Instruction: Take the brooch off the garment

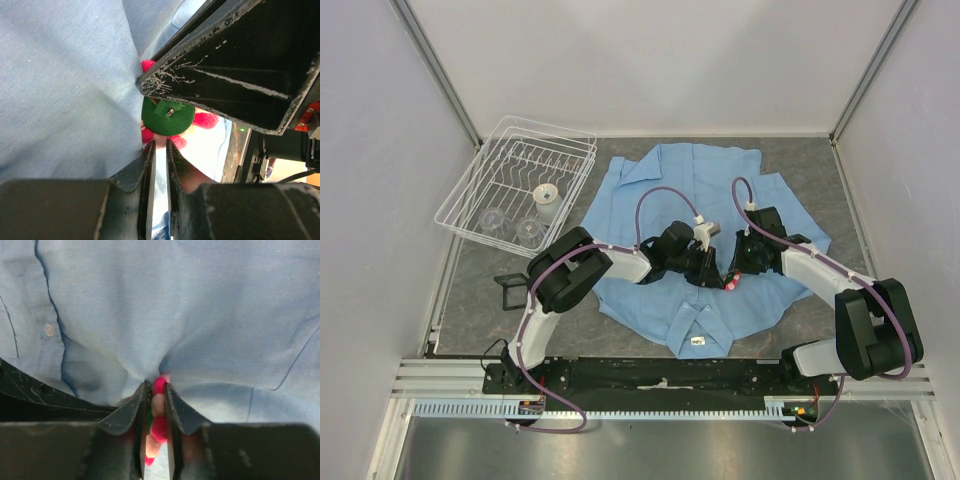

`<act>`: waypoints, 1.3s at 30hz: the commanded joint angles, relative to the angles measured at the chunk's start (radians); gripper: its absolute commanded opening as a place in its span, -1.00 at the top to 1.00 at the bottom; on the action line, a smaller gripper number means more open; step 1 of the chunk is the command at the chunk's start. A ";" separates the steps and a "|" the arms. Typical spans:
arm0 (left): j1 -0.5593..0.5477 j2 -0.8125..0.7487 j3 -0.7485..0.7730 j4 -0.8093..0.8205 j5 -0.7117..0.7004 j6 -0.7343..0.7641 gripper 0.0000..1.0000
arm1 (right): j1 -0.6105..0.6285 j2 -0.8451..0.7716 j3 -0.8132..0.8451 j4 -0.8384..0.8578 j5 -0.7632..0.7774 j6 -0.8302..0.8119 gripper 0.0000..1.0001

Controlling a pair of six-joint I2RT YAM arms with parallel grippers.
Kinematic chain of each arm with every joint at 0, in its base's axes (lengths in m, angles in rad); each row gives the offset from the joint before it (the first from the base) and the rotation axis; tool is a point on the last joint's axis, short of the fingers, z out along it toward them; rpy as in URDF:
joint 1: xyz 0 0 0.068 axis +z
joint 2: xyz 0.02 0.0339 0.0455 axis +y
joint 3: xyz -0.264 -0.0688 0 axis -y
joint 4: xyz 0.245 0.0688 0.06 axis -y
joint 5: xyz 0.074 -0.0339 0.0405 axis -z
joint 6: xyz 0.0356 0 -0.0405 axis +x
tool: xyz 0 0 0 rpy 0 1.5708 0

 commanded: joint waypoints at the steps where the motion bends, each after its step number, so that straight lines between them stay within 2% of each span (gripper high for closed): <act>1: -0.010 0.018 0.008 0.048 0.012 0.002 0.60 | -0.002 -0.004 -0.021 0.043 -0.020 0.000 0.61; 2: -0.011 0.018 0.008 0.047 0.012 0.002 0.60 | -0.002 -0.007 -0.024 0.044 -0.019 0.003 0.74; 5: -0.011 0.018 0.008 0.048 0.013 0.002 0.60 | -0.002 -0.014 -0.034 0.053 -0.016 0.001 0.82; 10: -0.011 0.016 0.007 0.048 0.012 0.003 0.60 | -0.002 -0.024 -0.049 0.072 -0.022 0.007 0.84; 11: -0.011 0.015 0.007 0.047 0.013 0.003 0.60 | -0.002 -0.024 -0.050 0.075 -0.024 0.010 0.77; 14: -0.011 -0.005 0.007 0.035 0.019 0.011 0.60 | -0.002 -0.038 -0.053 0.076 -0.033 0.020 0.34; 16: -0.010 -0.028 0.010 0.009 0.018 0.017 0.60 | -0.002 -0.056 -0.057 0.075 -0.031 0.029 0.14; 17: -0.008 -0.036 0.008 -0.001 0.015 0.022 0.59 | -0.002 -0.061 -0.057 0.076 -0.031 0.036 -0.04; 20: -0.008 -0.054 0.005 -0.017 0.006 0.025 0.55 | -0.005 -0.078 -0.058 0.075 -0.040 0.055 -0.14; 26: -0.007 -0.067 0.007 -0.024 -0.007 0.020 0.50 | -0.034 -0.105 -0.057 0.043 -0.045 0.084 -0.13; 33: 0.000 -0.088 0.007 -0.021 -0.011 0.008 0.49 | -0.098 -0.202 -0.132 0.044 -0.082 0.136 -0.15; 39: -0.002 -0.082 -0.001 0.002 -0.003 -0.004 0.52 | -0.123 -0.164 -0.167 0.110 -0.162 0.193 -0.07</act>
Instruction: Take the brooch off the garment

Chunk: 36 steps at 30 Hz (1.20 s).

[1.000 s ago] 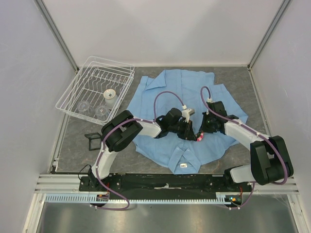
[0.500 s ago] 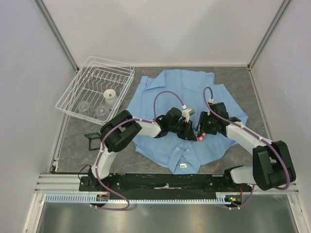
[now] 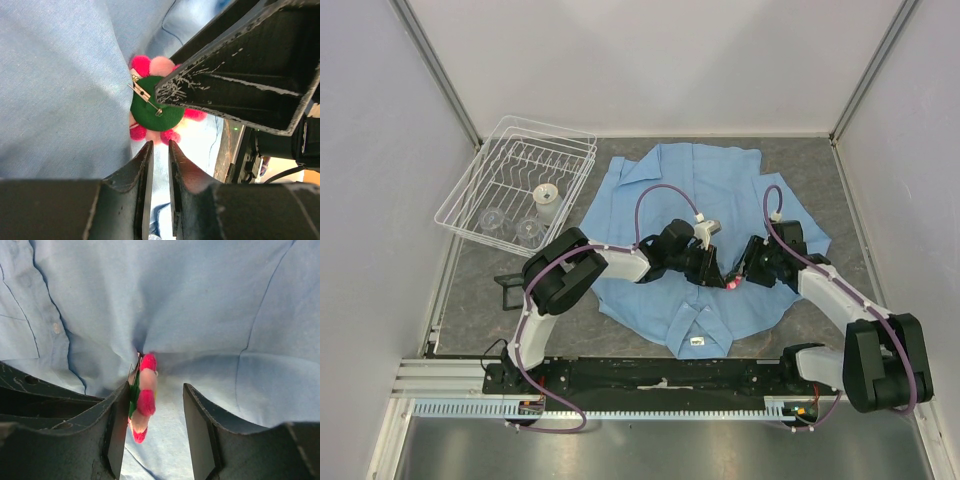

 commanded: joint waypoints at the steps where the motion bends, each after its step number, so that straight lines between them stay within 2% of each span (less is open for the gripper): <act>1: 0.003 -0.044 -0.002 0.039 0.001 -0.003 0.52 | -0.009 0.026 -0.024 0.068 -0.073 0.059 -0.05; 6: 0.001 -0.038 -0.004 0.040 -0.002 -0.002 0.53 | -0.014 0.039 -0.040 0.079 -0.095 0.087 0.02; 9: 0.005 -0.042 0.001 0.030 -0.005 -0.005 0.54 | -0.014 0.031 -0.060 0.090 -0.098 0.095 0.17; 10: 0.005 -0.045 0.001 0.023 -0.005 -0.012 0.56 | -0.014 0.027 -0.063 0.091 -0.095 0.093 0.31; 12: 0.011 -0.062 -0.001 0.011 -0.007 -0.028 0.61 | -0.016 0.023 -0.073 0.096 -0.092 0.083 0.42; 13: 0.015 -0.067 -0.001 0.005 -0.008 -0.052 0.60 | -0.016 0.022 -0.076 0.099 -0.093 0.079 0.53; 15: 0.028 -0.082 0.005 -0.027 -0.008 -0.080 0.56 | -0.014 0.017 -0.089 0.107 -0.086 0.073 0.60; 20: 0.044 -0.078 0.034 -0.055 -0.023 -0.156 0.57 | -0.015 0.000 -0.110 0.130 -0.083 0.050 0.93; 22: 0.051 -0.050 0.057 -0.059 -0.016 -0.198 0.57 | -0.016 -0.007 -0.110 0.134 -0.090 0.043 1.00; 25: 0.061 -0.018 0.094 -0.052 0.001 -0.236 0.58 | -0.014 -0.024 -0.110 0.143 -0.093 0.026 0.95; 26: 0.061 -0.001 0.106 -0.055 0.003 -0.238 0.58 | -0.015 -0.030 -0.106 0.139 -0.089 0.023 0.87; 28: 0.061 0.014 0.137 -0.061 0.004 -0.238 0.58 | -0.017 -0.045 -0.098 0.130 -0.081 0.026 0.56; 30: 0.061 0.036 0.155 -0.063 0.006 -0.235 0.59 | -0.017 -0.064 -0.090 0.113 -0.074 0.033 0.47; 31: 0.061 0.040 0.156 -0.063 0.006 -0.232 0.60 | -0.019 -0.069 -0.089 0.110 -0.070 0.035 0.35; 36: 0.063 0.057 0.154 -0.059 0.006 -0.219 0.64 | -0.028 -0.079 -0.087 0.102 -0.098 0.044 0.24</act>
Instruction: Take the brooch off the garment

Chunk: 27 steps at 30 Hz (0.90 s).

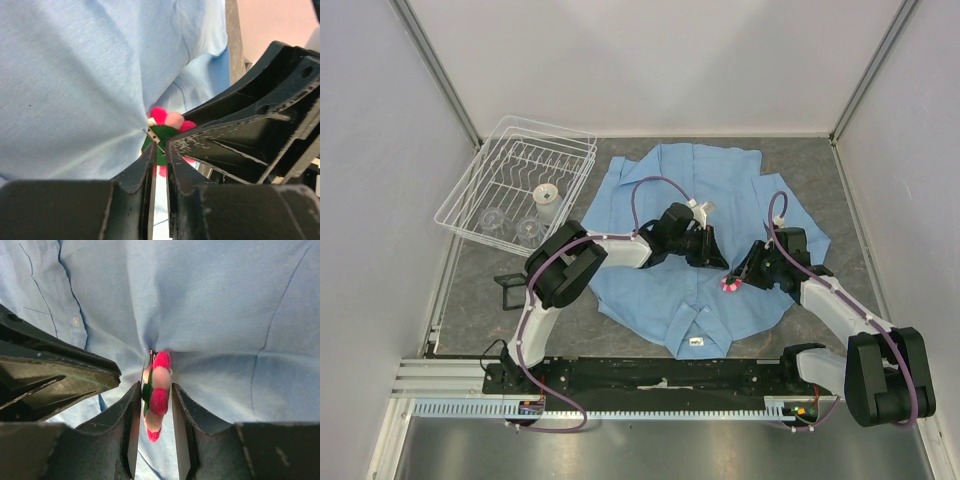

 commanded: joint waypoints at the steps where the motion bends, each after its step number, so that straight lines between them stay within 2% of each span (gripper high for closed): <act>1: 0.001 0.021 0.021 0.010 0.009 -0.014 0.65 | -0.009 -0.021 0.009 -0.006 -0.012 -0.001 0.24; 6: 0.001 0.026 0.019 0.013 0.004 -0.012 0.67 | -0.013 -0.024 0.001 -0.013 -0.019 -0.001 0.29; 9: 0.001 0.028 0.018 0.014 0.003 -0.017 0.68 | -0.011 -0.022 -0.005 -0.009 -0.027 0.002 0.44; 12: 0.001 0.026 0.015 0.013 0.006 -0.043 0.69 | -0.013 -0.021 -0.013 0.002 -0.020 -0.005 0.92; 13: 0.001 0.026 0.015 0.002 0.004 -0.052 0.69 | -0.013 -0.019 -0.014 0.007 -0.021 -0.012 1.00; 21: -0.002 0.031 0.036 -0.092 -0.068 -0.120 0.70 | -0.013 -0.025 -0.029 0.048 -0.018 -0.059 1.00; 27: -0.012 0.051 0.052 -0.086 -0.066 -0.130 0.72 | -0.013 -0.019 -0.031 0.059 -0.020 -0.067 1.00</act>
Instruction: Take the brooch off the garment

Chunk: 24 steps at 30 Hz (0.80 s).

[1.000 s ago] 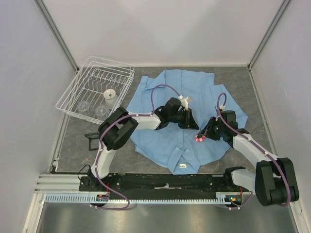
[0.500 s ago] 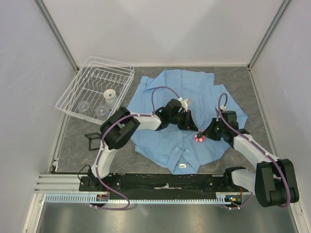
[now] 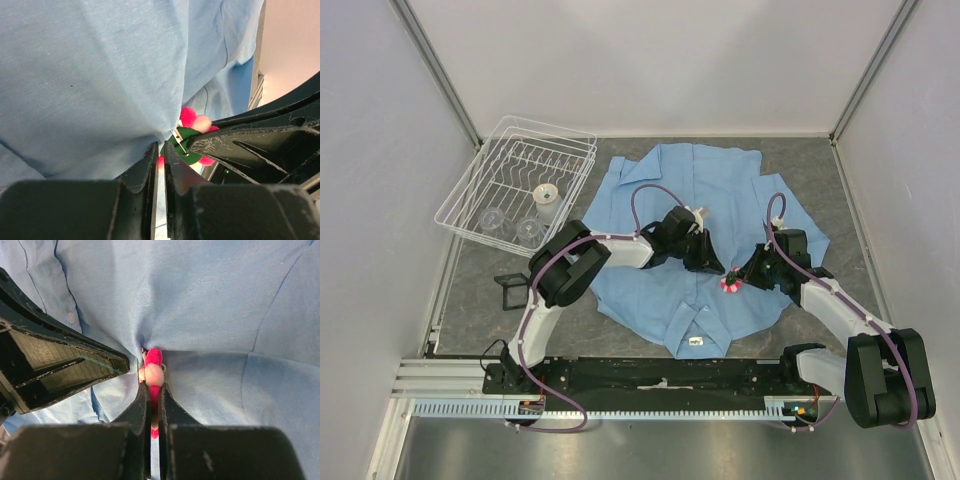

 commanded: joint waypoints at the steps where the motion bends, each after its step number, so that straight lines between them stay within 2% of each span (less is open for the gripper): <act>1: -0.015 0.016 0.039 0.010 -0.029 -0.039 0.73 | -0.005 -0.005 -0.013 0.047 -0.010 -0.029 1.00; 7: -0.020 0.007 0.032 0.018 -0.082 0.001 0.71 | -0.003 0.003 -0.014 0.051 -0.010 -0.031 1.00; 14: -0.026 0.031 0.054 0.044 -0.053 0.002 0.68 | -0.005 0.006 -0.013 0.049 -0.018 -0.035 1.00; 24: -0.045 0.034 0.092 0.001 -0.073 0.042 0.69 | -0.003 0.012 -0.011 0.049 -0.022 -0.041 1.00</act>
